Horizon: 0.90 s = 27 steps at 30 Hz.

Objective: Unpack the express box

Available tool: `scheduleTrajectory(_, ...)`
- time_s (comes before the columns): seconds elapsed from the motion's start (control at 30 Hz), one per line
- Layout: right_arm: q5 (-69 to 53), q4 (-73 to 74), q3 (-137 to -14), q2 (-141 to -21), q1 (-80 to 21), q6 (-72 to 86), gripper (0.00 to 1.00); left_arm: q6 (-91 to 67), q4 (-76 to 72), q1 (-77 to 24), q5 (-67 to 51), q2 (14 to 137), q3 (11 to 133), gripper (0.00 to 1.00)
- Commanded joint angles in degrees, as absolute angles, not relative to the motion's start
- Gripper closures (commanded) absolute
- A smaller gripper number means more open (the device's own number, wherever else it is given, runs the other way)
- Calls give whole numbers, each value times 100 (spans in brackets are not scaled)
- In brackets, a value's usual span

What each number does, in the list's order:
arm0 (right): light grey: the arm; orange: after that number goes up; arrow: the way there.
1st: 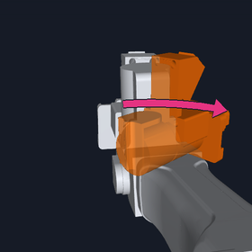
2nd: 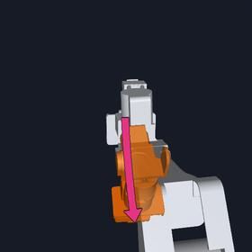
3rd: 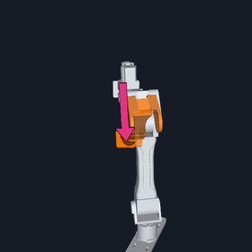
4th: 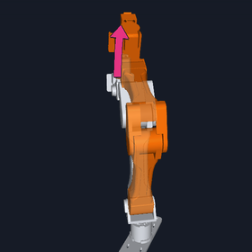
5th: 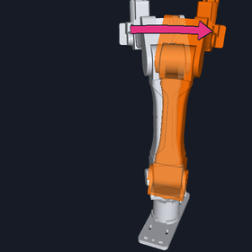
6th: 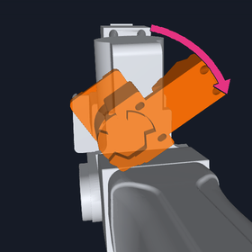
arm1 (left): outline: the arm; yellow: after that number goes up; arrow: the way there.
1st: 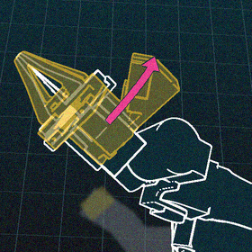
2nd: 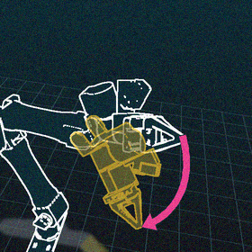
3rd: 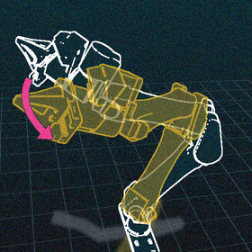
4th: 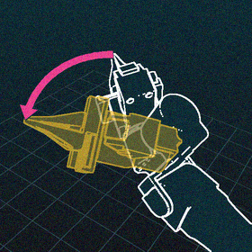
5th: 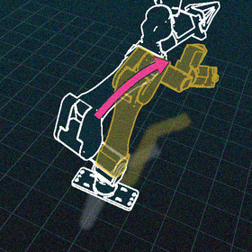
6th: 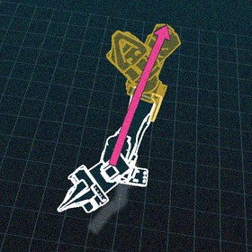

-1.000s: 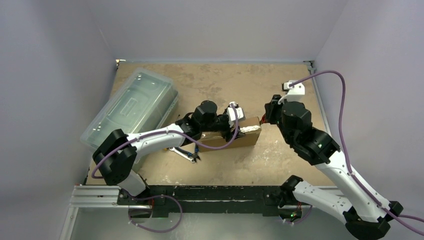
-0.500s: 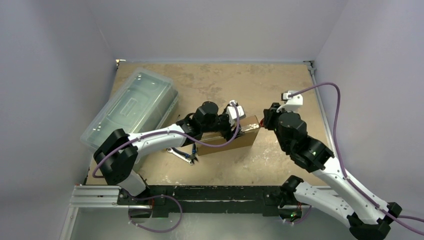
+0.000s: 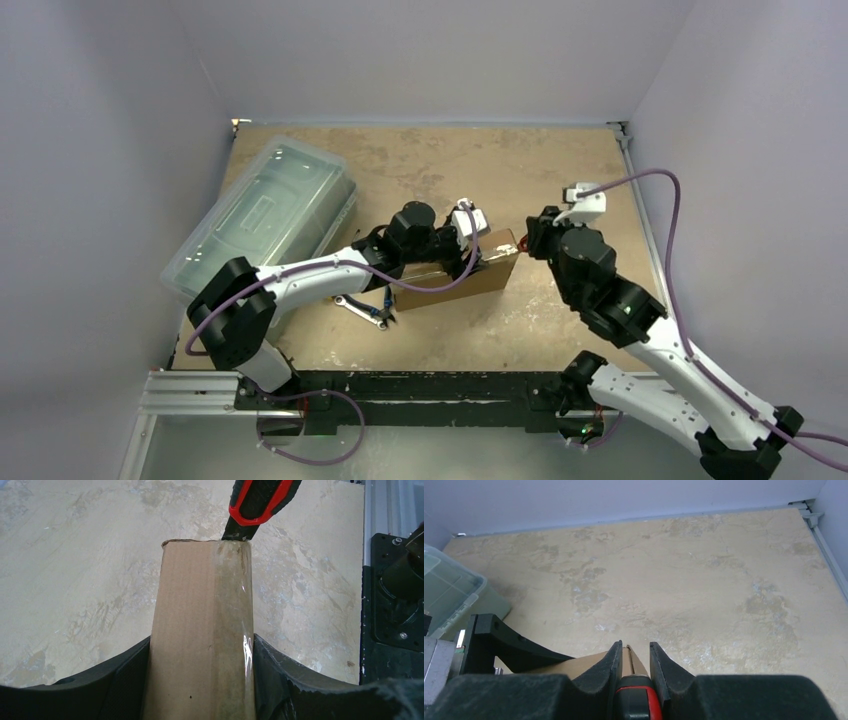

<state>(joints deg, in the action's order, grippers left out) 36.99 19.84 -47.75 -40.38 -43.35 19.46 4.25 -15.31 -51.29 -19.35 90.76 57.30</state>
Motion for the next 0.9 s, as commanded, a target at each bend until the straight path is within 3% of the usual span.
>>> scheduleTrajectory(0.0,3613,1794,-5708,-4453,-4445,1909,100,672,-1589,-5073,-1624,9371,5737,51)
scheduleTrajectory(0.23,4023,1937,-6970,-5084,-4439,1448,100,576,-1502,-5099,-1600,9470,5844,50)
scheduleTrajectory(0.5,4528,1920,-7232,-5361,-4438,1283,100,-226,-1141,-5121,-1343,9756,6239,45)
scheduleTrajectory(0.7,4996,2310,-6562,-5077,-4422,1929,100,-955,-788,-5117,-865,9795,6514,26)
scheduleTrajectory(0.87,5523,3174,-6307,-4711,-4409,2735,100,-1405,-820,-5123,-979,9530,6532,16)
